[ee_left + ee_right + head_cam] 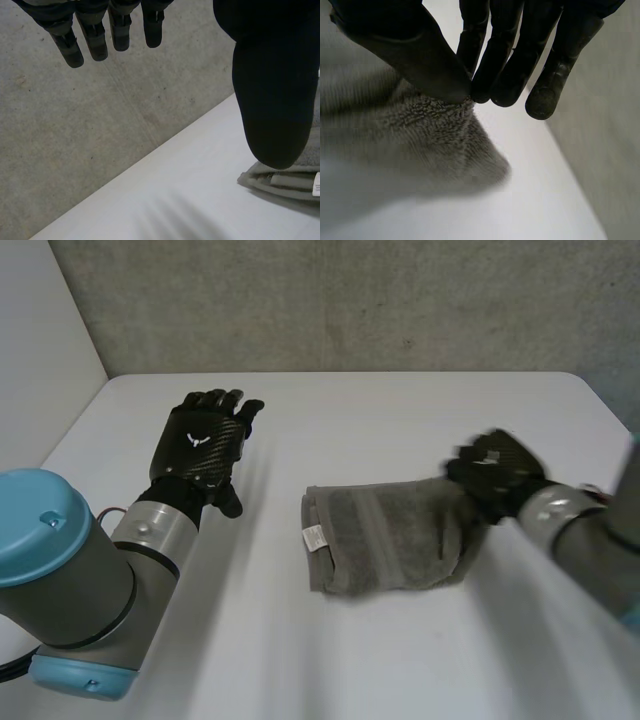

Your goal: Fold the towel.

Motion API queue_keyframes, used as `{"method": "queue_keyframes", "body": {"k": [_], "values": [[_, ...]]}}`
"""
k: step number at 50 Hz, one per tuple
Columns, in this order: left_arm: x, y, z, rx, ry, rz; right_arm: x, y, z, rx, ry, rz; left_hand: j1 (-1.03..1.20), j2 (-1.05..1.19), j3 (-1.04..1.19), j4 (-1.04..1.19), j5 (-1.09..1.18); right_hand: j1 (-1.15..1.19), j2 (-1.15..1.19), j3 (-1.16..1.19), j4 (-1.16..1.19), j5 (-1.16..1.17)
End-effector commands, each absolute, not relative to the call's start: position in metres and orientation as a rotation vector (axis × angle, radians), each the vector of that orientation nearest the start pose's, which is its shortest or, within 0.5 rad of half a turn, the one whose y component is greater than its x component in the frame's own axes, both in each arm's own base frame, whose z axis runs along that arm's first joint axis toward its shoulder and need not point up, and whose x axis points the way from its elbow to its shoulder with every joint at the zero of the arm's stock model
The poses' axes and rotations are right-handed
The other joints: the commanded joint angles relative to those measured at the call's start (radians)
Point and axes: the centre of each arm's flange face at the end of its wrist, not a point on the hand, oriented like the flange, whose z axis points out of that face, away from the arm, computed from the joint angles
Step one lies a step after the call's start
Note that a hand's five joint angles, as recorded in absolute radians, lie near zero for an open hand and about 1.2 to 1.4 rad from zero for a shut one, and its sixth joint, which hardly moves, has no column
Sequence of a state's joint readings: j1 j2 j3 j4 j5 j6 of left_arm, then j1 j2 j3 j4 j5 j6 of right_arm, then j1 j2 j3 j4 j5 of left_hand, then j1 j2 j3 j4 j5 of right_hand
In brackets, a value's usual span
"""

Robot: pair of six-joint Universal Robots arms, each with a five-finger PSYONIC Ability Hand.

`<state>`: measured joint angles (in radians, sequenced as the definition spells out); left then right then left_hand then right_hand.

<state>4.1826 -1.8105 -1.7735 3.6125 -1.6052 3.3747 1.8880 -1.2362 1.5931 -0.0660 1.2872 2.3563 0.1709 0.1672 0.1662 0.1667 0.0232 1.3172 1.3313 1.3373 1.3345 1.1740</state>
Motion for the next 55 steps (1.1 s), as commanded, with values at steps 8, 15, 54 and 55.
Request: {"method": "queue_keyframes", "body": {"k": [8, 15, 54, 55], "values": [[-0.276, -0.240, 0.220, 0.687, 2.251, -2.427, 0.368, -0.172, 0.127, -1.990, 1.478, -1.745, 0.004, 0.008, 0.009, 0.009, -0.022, -0.482, -0.496, -0.502, -0.499, -0.513], [-0.275, -0.243, 0.227, 0.657, 2.247, -2.469, 0.354, -0.195, 0.179, -1.731, 1.465, -2.047, 0.004, 0.008, 0.009, 0.009, -0.022, -1.143, -1.157, -1.163, -1.160, -1.174], [-0.402, -0.245, 0.154, 0.976, 2.498, -2.444, 0.264, -0.304, 0.152, -0.843, 2.252, -1.625, 0.119, 0.123, 0.124, 0.123, 0.092, -1.143, -1.157, -1.163, -1.160, -1.174], [-0.402, -0.245, 0.146, 0.988, 2.529, -2.393, 0.264, -0.304, 0.152, -0.843, 2.252, -1.625, 0.128, 0.131, 0.132, 0.132, 0.101, -1.143, -1.157, -1.163, -1.160, -1.174]]}}
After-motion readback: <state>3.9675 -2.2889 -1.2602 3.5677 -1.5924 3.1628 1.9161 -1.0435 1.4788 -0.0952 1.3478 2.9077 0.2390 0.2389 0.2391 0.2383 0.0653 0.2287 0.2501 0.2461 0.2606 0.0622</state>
